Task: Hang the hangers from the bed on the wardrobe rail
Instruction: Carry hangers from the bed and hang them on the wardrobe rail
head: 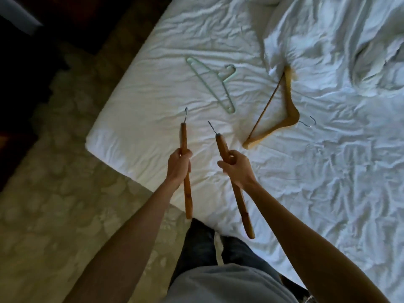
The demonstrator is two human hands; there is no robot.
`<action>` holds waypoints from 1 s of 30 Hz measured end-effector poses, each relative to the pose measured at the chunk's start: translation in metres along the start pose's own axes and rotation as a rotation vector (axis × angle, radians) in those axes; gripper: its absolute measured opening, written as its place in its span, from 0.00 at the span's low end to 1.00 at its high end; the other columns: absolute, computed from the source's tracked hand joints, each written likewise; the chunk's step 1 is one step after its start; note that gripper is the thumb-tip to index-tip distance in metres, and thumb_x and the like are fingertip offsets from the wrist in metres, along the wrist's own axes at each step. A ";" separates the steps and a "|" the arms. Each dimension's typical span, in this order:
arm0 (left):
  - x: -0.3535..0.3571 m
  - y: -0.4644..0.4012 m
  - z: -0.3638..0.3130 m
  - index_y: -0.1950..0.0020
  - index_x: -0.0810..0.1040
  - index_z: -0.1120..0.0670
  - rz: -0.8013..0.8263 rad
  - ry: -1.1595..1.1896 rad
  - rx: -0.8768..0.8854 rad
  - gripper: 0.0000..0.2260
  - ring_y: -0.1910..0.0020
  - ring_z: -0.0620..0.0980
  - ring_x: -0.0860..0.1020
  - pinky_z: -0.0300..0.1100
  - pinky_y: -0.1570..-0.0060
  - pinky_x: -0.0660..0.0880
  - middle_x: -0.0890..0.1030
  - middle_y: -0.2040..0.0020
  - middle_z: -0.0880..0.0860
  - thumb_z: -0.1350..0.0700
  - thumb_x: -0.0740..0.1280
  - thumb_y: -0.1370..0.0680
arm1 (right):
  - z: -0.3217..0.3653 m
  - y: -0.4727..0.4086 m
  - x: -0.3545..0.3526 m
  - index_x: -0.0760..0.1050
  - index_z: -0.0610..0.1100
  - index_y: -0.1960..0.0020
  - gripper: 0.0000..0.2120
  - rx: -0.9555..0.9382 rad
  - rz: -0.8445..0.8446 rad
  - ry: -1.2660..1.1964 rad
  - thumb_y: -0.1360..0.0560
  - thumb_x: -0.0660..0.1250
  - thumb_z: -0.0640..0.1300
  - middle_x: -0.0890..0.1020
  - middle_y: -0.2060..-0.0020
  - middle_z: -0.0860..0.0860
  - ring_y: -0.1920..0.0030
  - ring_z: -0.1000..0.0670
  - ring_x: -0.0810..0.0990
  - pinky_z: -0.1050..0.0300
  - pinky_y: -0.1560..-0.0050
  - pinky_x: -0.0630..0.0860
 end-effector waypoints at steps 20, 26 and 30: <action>-0.268 0.223 0.164 0.64 0.78 0.55 -0.683 0.692 -0.062 0.14 0.75 0.45 0.73 0.42 0.67 0.74 0.76 0.73 0.49 0.52 0.69 0.20 | 0.181 0.193 0.281 0.76 0.47 0.44 0.10 -0.542 0.710 0.404 0.24 0.71 0.43 0.82 0.57 0.41 0.58 0.43 0.83 0.60 0.59 0.81; -0.376 0.245 0.225 0.56 0.81 0.61 -0.818 0.797 -0.067 0.11 0.74 0.44 0.73 0.37 0.71 0.72 0.77 0.71 0.50 0.54 0.69 0.20 | 0.236 0.249 0.420 0.75 0.57 0.46 0.13 -0.615 0.899 0.414 0.27 0.74 0.47 0.81 0.62 0.51 0.59 0.51 0.82 0.53 0.49 0.82; -0.458 0.248 0.268 0.56 0.82 0.61 -0.876 0.828 -0.072 0.12 0.75 0.43 0.73 0.34 0.73 0.71 0.78 0.72 0.50 0.53 0.69 0.20 | 0.272 0.286 0.513 0.73 0.57 0.47 0.13 -0.663 0.948 0.506 0.26 0.72 0.43 0.78 0.61 0.42 0.59 0.42 0.82 0.51 0.53 0.81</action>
Point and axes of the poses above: each hand's wrist, its own y-axis away from the middle knuckle, its own x-axis out of the palm, z = x × y, the point moved 4 cm from there along -y, towards the middle knuckle
